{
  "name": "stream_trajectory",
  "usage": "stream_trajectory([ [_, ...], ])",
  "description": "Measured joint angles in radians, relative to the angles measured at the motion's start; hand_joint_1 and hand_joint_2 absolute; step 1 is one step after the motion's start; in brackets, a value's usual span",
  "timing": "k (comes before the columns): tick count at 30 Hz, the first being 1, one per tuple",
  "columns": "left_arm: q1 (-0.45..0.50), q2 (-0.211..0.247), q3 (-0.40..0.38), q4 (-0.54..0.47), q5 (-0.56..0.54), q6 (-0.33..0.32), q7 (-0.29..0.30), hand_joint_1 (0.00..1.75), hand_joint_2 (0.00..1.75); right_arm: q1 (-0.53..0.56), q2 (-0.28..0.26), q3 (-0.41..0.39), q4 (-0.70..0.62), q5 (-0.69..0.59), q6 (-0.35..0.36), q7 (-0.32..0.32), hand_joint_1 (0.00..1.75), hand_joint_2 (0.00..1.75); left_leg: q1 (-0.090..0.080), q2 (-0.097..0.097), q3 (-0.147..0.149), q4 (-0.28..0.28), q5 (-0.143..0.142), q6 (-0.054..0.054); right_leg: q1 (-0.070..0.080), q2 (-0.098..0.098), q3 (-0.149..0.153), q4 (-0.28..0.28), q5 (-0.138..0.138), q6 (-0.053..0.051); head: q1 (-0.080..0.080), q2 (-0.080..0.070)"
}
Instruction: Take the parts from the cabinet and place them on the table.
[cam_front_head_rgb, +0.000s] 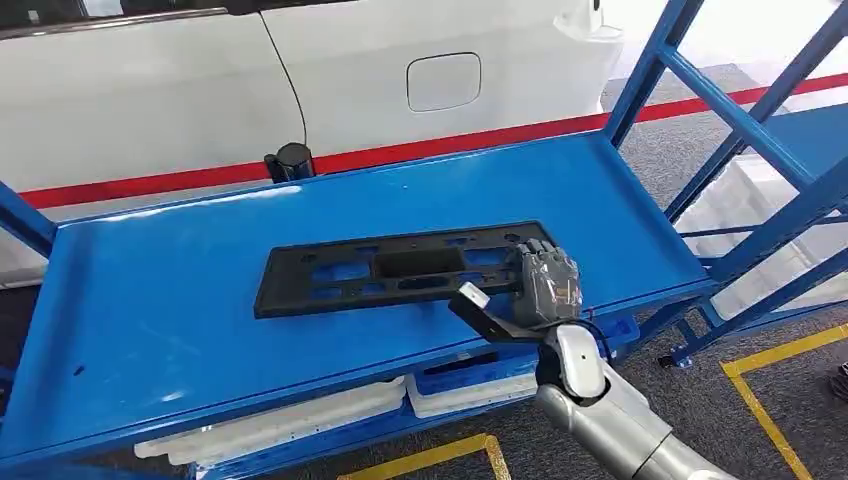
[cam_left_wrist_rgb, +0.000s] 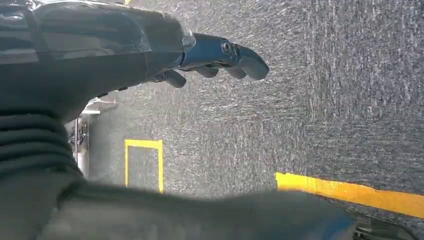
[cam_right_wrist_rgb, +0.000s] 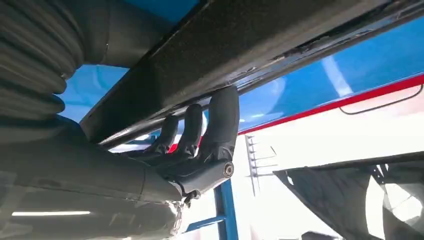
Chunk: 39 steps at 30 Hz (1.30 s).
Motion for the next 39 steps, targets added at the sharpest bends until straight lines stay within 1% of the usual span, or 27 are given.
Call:
stream_trajectory([
  [6, 0.0, -0.001, 0.0, 0.0, -0.011, 0.0, -0.001, 0.0, 0.0, 0.008, 0.01, -0.007, 0.012, 0.027, -0.039, 0.0, 1.75, 1.75, 0.0, 0.003, 0.0, 0.0, 0.0, 0.0, 0.0, 0.001, 0.001, 0.0, 0.0, 0.0, 0.0, 0.0],
  [15, 0.001, -0.002, 0.0, 0.0, -0.031, -0.006, -0.005, 0.0, 0.0, 0.013, 0.029, -0.022, 0.001, 0.008, -0.079, -0.013, 1.75, 1.75, 0.0, 0.008, -0.001, 0.0, 0.0, 0.0, 0.0, 0.002, 0.0, 0.0, 0.0, 0.0, 0.0, 0.0],
  [25, 0.002, -0.001, 0.0, 0.0, -0.047, -0.011, 0.0, 0.0, 0.0, 0.014, 0.048, -0.042, -0.035, -0.13, -0.161, -0.071, 1.75, 1.75, 0.0, 0.016, -0.002, 0.0, 0.0, 0.0, 0.0, 0.007, -0.002, 0.0, 0.0, 0.0, 0.0, 0.0],
  [30, 0.003, -0.002, 0.0, 0.0, -0.056, -0.012, 0.0, 0.0, 0.0, 0.013, 0.056, -0.055, -0.053, -0.151, -0.19, -0.086, 1.75, 1.75, 0.0, 0.016, -0.002, 0.0, 0.0, 0.0, 0.0, 0.007, -0.002, 0.0, 0.0, 0.0, 0.0, 0.0],
  [36, 0.003, -0.002, 0.0, 0.0, -0.064, -0.012, 0.0, 0.0, 0.0, 0.015, 0.065, -0.076, -0.078, -0.159, -0.193, -0.115, 1.75, 1.75, 0.0, 0.016, -0.002, 0.0, -0.001, 0.0, 0.0, 0.007, -0.003, 0.0, 0.0, 0.0, 0.0, 0.0],
  [39, 0.003, -0.002, 0.0, 0.0, -0.071, -0.012, 0.0, 0.0, 0.0, 0.02, 0.077, -0.105, -0.098, -0.17, -0.193, -0.162, 1.75, 1.75, 0.0, 0.016, -0.002, 0.0, -0.001, 0.0, 0.0, 0.007, -0.003, 0.0, 0.0, 0.0, 0.0, 0.0],
])
